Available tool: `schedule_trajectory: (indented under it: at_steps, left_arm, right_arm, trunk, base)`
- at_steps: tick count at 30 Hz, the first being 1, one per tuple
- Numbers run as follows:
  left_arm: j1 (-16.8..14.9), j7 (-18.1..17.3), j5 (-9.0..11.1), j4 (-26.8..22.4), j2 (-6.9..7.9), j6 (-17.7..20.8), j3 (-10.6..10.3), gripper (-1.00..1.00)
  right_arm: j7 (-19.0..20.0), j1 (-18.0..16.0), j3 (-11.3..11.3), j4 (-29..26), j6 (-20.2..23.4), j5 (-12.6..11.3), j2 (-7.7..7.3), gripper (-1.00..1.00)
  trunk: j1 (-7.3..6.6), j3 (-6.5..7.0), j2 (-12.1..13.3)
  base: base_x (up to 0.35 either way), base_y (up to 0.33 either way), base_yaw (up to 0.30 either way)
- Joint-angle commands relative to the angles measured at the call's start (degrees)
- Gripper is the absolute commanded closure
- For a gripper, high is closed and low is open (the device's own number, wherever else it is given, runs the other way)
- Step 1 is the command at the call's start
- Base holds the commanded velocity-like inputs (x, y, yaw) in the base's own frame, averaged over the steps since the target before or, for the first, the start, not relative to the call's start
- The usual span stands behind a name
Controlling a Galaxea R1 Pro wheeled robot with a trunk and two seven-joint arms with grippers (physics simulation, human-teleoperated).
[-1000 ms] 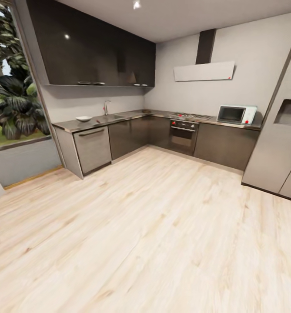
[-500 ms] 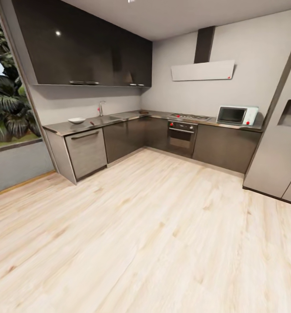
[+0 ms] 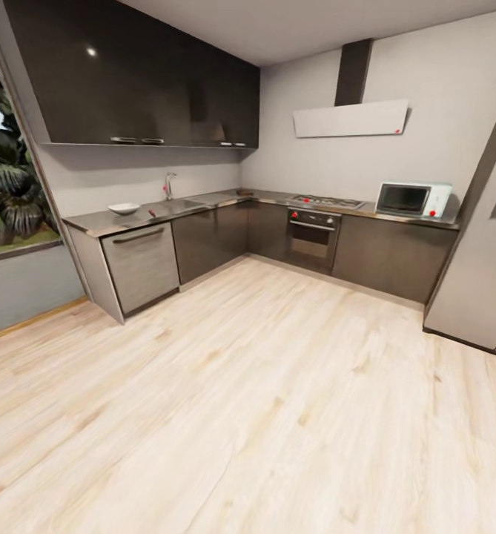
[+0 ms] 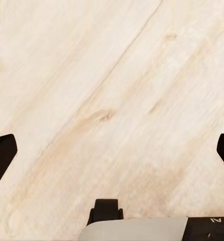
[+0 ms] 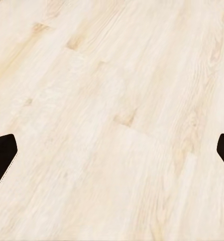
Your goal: In the kitchen, take the Vidalia onion out of the sink, dice it on the chopping board with the paring knife, put the diced onion into the bowl on the countertop, then place both the paring knife and the chopping board into the sink.
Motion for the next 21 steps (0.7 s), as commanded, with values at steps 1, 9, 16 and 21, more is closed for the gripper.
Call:
schedule_trajectory:
  at_steps: [1, 9, 16, 21]
  left_arm:
    - [0.01, 0.01, -0.02, -0.07, -0.01, -0.11, 0.02, -1.00]
    - [0.01, 0.01, -0.02, -0.04, -0.02, -0.11, 0.02, -1.00]
    - [0.01, 0.01, -0.02, -0.03, -0.02, -0.11, 0.02, -1.00]
    - [0.01, 0.01, -0.02, -0.03, -0.03, -0.11, 0.02, -1.00]
  right_arm:
    - [0.03, -0.03, -0.14, 0.02, -0.21, -0.09, 0.04, -1.00]
    - [0.02, -0.03, -0.10, 0.02, -0.20, -0.09, 0.02, -1.00]
    - [0.02, -0.03, -0.08, 0.02, -0.19, -0.08, 0.01, -1.00]
    - [0.02, -0.03, -0.06, 0.02, -0.19, -0.09, 0.06, -1.00]
  trunk:
    - [0.04, -0.05, -0.02]
    - [0.04, -0.05, -0.02]
    - [0.04, -0.05, -0.02]
    - [0.04, -0.05, -0.02]
  base:
    - [0.345, 0.000, 0.000]
    - [0.345, 0.000, 0.000]
    - [0.345, 0.000, 0.000]
    - [0.345, -0.008, 0.000]
